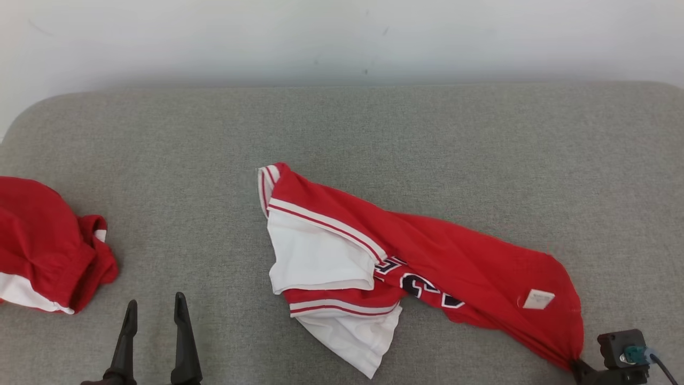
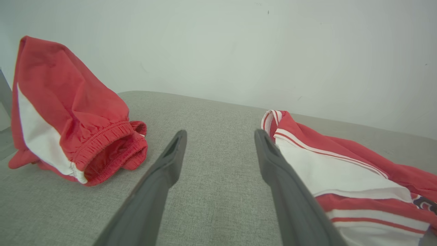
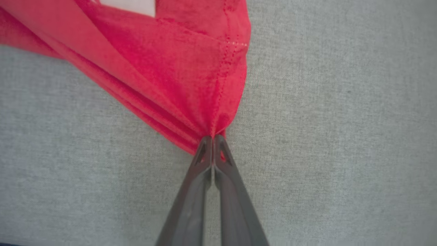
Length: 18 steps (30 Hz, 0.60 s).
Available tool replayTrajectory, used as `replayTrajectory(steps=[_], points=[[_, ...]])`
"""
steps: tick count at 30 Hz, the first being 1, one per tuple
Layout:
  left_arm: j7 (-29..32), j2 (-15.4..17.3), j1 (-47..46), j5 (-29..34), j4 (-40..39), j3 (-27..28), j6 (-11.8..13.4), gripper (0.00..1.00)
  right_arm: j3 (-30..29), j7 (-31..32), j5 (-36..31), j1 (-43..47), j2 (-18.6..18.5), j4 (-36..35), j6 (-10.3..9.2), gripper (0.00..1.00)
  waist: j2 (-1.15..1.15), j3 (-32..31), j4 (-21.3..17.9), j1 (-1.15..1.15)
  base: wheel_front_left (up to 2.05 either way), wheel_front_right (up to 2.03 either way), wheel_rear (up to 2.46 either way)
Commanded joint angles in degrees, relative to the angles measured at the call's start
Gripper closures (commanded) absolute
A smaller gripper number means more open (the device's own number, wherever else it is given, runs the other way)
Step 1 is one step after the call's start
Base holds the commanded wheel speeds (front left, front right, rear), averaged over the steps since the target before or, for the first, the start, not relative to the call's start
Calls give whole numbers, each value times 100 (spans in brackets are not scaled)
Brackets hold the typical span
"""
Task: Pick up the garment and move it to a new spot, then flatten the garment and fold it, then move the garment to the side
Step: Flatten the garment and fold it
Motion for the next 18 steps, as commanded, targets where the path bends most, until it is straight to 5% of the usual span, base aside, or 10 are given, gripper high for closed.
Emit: replayTrajectory(steps=[1, 6, 8, 18], points=[[-19, -3, -36, 26, 19, 21, -13, 0, -35, -16, -48, 52, 0, 92, -12, 100, 0, -11, 16, 0, 0, 0, 0], [-19, -3, -2, 20, 22, 57, -8, 0, -93, -116, 15, 47, 59, 409, -12, 100, 0, -36, 2, 0, 0, 0, 0], [-19, -3, 1, 25, 33, 59, -14, 0, -157, -297, 73, 14, 110, 446, -13, 0, 0, -59, -13, 0, 0, 0, 0], [-19, -3, 149, 0, 58, 60, 10, 0, -816, -1723, 467, 322, 598, 290, -12, 0, 0, -278, -48, 0, 0, 0, 0]])
